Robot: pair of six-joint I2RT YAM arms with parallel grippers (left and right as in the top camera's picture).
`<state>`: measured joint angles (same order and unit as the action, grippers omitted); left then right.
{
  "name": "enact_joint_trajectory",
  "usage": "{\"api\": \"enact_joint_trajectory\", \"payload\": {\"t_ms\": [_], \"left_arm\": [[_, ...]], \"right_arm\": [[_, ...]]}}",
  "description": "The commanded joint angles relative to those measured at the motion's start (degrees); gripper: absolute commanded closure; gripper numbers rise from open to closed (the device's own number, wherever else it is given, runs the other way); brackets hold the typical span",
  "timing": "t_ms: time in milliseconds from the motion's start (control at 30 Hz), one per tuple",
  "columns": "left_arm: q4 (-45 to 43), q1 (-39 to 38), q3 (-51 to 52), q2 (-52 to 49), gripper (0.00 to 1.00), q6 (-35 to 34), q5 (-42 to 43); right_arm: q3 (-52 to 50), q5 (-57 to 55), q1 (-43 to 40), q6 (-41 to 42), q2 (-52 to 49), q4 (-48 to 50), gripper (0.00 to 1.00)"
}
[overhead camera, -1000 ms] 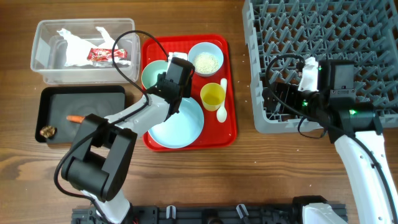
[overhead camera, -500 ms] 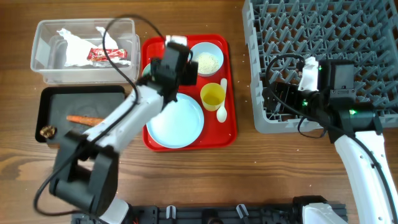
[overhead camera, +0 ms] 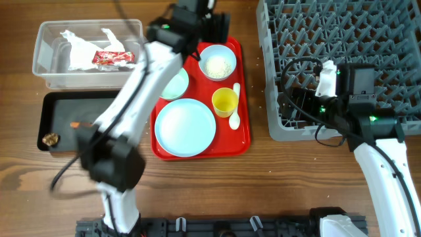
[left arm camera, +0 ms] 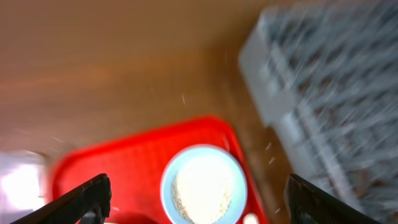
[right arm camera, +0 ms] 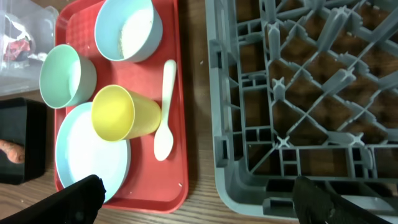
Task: Sort waste into correct bins and load items into the dishwasher rack
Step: 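Grasp the white bowl of rice with the left gripper and lift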
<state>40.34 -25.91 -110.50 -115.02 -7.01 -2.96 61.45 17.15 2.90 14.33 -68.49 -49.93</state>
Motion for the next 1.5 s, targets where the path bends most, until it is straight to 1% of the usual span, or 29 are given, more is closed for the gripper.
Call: {"api": "enact_joint_trajectory", "payload": {"t_ms": [0, 67, 200, 500, 567, 667, 700, 767, 800, 833, 1000, 1033, 1067, 1133, 1367, 1467], "left_arm": [[-1.7, -1.3, 0.8, -8.3, 0.14, 3.9, 8.5], [-4.1, -3.6, 0.8, -11.3, 0.14, 7.5, 8.5], [-5.5, -6.3, 0.8, -14.1, 0.15, 9.9, 6.0], [-5.0, -7.1, 0.8, -19.0, 0.27, 10.0, 4.8], [-5.0, -7.1, 0.8, -19.6, 0.36, 10.0, 4.8], [-5.0, -7.1, 0.8, -19.8, 0.54, 10.0, 4.8], [-5.1, -7.1, 0.8, -19.8, 0.57, 10.0, 4.7], [-5.3, -7.1, 0.8, -19.8, 0.69, 9.9, 3.5], [-5.5, -7.1, 0.8, -19.8, 0.76, 9.6, 2.3], [-5.5, -7.1, 0.8, -19.8, 0.78, 9.6, 1.6], [-5.7, -7.1, 0.8, -20.9, 0.77, 9.6, -0.6], [-5.7, -7.1, 0.8, -21.3, 0.8, 9.6, -0.6], [-5.7, -7.1, 0.8, -21.5, 0.87, 9.6, -0.6], [-5.7, -7.1, 0.8, -21.7, 0.96, 9.6, -0.6], [-6.5, -7.1, 0.3, -20.8, 0.96, 9.2, -1.4], [-5.9, -7.1, -1.1, -17.4, 0.96, 4.6, -6.4]], "right_arm": [[0.9, 0.2, -0.2, 0.6, -0.4, -0.1, 0.0], [0.9, -0.7, -0.2, 0.7, -0.4, -0.2, 0.0], [0.9, -0.8, -0.2, 0.6, -0.4, -0.3, 0.0], [0.9, -0.8, -0.2, 0.6, -0.9, -0.3, 0.0], [0.9, -0.8, -0.2, 0.6, -1.0, -0.3, 0.0], [0.9, -0.8, -0.2, 0.6, -1.3, -0.3, 0.0], [0.9, -0.8, -0.2, 0.6, -1.4, -0.3, 0.0], [0.9, -0.8, -0.2, 0.6, -1.5, -0.3, 0.0], [0.9, -0.8, -0.2, 0.6, -1.5, -0.3, 0.0], [0.9, -0.8, -0.2, 0.6, -1.5, -0.3, 0.0], [0.9, -0.8, -0.2, 0.6, -1.5, -0.3, 0.0], [0.9, -0.8, -0.2, 0.6, -1.5, -0.3, 0.0], [0.9, -0.8, -0.2, 0.6, -1.5, -0.3, 0.0], [0.9, -0.8, -0.2, 0.6, -1.5, -0.3, 0.0], [0.9, -0.8, -0.2, 0.7, -1.5, -0.3, 0.0], [0.9, -0.8, -0.2, 0.7, -1.5, -0.3, 0.0]]}}
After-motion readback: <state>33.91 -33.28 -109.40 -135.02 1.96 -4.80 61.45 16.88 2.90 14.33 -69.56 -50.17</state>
